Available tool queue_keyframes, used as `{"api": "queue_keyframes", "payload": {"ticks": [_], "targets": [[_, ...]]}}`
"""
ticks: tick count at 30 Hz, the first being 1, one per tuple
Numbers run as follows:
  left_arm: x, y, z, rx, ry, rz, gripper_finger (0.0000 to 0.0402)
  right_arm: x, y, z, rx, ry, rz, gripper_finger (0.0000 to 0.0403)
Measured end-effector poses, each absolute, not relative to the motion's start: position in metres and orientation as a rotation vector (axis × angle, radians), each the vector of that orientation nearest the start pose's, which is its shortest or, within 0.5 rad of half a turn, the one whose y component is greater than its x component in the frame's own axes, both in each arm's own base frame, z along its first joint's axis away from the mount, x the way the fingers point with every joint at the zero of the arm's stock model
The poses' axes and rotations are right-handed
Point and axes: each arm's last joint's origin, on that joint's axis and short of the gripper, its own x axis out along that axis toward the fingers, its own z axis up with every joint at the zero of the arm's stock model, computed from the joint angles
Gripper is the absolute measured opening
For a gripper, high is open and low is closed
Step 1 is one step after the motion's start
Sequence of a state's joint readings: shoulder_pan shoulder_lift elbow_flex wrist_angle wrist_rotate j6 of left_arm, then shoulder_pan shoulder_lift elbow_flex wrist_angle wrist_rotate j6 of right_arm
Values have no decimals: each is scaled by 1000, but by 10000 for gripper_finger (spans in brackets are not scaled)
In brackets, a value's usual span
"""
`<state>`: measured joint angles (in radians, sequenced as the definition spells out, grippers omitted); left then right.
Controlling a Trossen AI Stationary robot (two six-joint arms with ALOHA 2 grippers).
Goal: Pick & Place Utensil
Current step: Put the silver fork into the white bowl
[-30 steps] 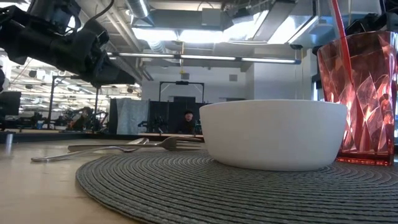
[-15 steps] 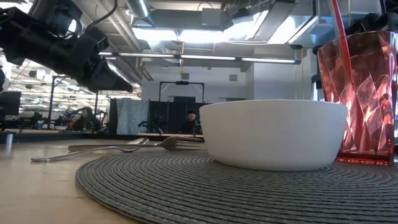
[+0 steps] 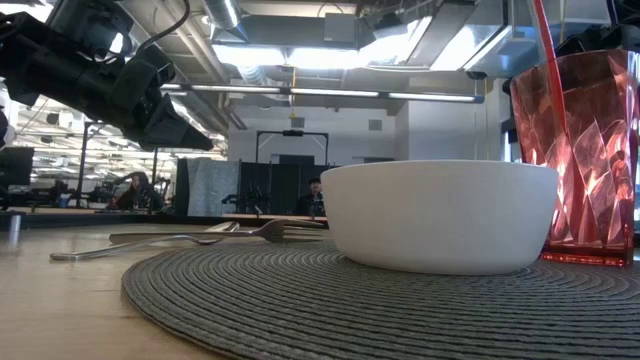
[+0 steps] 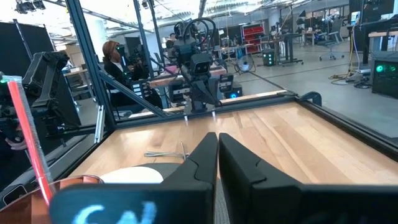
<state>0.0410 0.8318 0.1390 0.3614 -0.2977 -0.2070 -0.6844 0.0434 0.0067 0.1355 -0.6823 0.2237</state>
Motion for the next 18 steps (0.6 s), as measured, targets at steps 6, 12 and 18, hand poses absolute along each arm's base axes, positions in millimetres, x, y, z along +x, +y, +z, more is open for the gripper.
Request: {"api": "queue_keyframes", "payload": {"ticks": [6,12,18], "targets": [[159,15,157,-166,300,370,4,84,-45,175,161,-77,6,16],[158,15,155,-202,308,378,4,84,-45,175,162,-77,7,16],[158,16,155,-235,302,419,8,84,-45,175,161,-77,7,17]]}}
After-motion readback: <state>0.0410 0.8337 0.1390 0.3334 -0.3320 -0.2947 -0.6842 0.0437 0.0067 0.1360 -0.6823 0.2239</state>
